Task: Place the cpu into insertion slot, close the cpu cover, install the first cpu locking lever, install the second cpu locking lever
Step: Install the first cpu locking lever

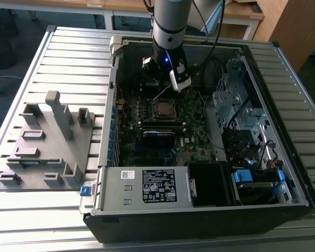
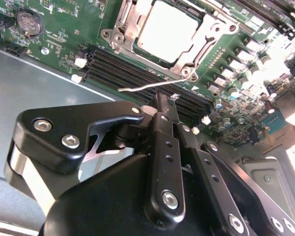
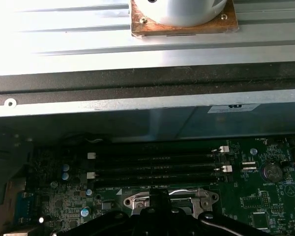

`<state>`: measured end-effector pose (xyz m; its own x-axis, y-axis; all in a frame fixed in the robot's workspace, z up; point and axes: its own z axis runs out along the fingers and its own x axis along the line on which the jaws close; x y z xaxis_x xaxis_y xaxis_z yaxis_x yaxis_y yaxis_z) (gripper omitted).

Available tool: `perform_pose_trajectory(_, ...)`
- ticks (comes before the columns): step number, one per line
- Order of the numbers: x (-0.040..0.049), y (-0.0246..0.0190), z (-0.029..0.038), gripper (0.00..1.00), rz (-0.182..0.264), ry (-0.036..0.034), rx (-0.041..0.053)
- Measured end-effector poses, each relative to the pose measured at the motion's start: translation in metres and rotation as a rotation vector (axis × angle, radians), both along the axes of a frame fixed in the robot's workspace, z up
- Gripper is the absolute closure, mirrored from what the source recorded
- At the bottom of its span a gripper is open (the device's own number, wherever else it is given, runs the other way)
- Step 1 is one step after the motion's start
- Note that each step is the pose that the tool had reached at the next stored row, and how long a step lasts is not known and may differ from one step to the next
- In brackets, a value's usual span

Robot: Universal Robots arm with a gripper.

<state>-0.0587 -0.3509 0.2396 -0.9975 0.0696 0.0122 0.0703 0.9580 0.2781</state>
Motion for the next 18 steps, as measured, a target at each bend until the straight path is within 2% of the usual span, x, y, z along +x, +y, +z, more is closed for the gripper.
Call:
perform_pose_trajectory(3, -0.0001, -0.0001, -0.0022, 0.9, 0.0, -0.0009, -0.0109)
perform_pose_trajectory(8, -0.0001, 0.0001, -0.0056, 0.9, 0.0, -0.0029, -0.0514)
perform_pose_trajectory(9, -0.0001, 0.0001, -0.006, 0.9, 0.0, -0.0033, -0.0572)
perform_pose_trajectory(10, 0.0, 0.0001, -0.006, 0.9, 0.0, -0.0033, -0.0605)
perform_pose_trajectory(13, -0.0001, 0.0, -0.0059, 0.9, 0.0, -0.0032, -0.0612)
perform_pose_trajectory(18, -0.0001, 0.0019, -0.0067, 0.9, 0.0, -0.0031, -0.0587)
